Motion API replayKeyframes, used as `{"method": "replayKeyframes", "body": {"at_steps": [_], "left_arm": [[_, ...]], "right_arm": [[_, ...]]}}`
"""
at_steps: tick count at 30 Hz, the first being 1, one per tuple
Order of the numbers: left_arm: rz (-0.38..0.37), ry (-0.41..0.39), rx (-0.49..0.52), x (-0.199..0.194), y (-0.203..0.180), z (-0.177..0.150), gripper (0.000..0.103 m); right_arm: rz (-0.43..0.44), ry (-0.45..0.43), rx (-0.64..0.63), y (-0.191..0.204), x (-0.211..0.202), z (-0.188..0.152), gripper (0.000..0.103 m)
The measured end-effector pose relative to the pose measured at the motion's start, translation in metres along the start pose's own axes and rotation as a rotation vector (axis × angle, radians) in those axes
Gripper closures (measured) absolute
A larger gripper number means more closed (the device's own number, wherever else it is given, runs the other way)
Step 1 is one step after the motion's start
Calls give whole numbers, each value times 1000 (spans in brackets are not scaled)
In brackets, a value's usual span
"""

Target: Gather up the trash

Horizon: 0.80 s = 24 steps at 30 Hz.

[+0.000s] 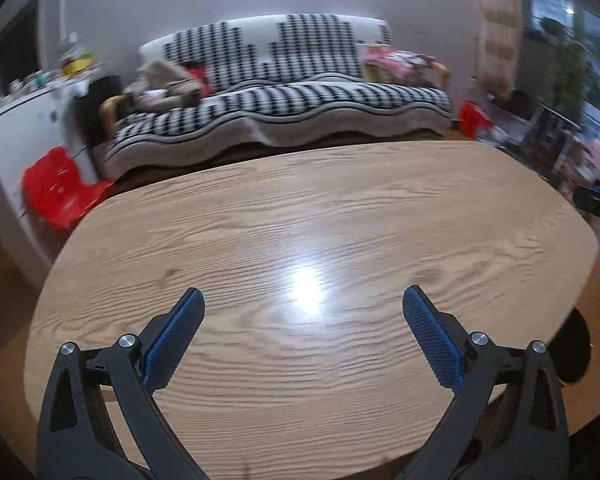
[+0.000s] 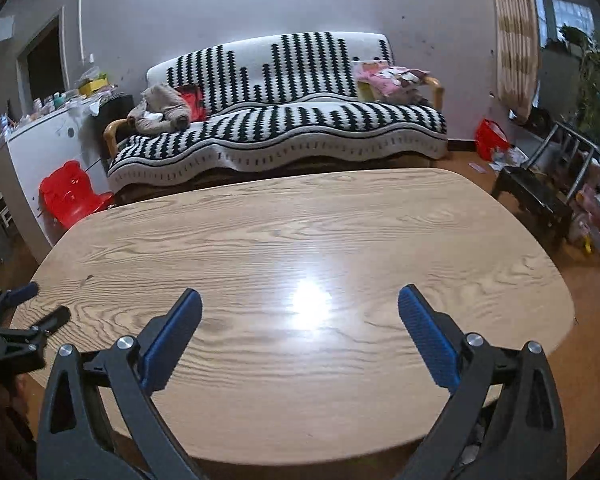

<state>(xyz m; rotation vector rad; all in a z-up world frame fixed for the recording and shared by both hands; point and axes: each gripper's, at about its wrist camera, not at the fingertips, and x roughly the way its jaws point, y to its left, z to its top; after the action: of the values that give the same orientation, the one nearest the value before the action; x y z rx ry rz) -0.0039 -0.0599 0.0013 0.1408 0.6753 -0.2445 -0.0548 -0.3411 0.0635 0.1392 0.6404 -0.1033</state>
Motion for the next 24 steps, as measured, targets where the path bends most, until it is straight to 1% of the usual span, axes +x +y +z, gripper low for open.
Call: {"method": "replayKeyframes", "body": {"at_steps": [2,6,9,13,17,24], "left_arm": [[21,5,-28,2,20,-3,7],[49,16,-60,6,40,-5,7],[48,23,-84,10,49,-3,7],[26,35,-116,13,54,0,7],[18,21,-122,8,49,2,7],[11,26,-124,10,44,2,7]], "right_arm": [[19,12,-4,12,12,3,8],[9,43,-36,30,36,3,8],[2,66,-45,38,46,-1,8],[17,79,-44,41,47,-4,8],[16,69,-59,40,43,-6,8],[22,80,-52,36,40,-8,8]]}}
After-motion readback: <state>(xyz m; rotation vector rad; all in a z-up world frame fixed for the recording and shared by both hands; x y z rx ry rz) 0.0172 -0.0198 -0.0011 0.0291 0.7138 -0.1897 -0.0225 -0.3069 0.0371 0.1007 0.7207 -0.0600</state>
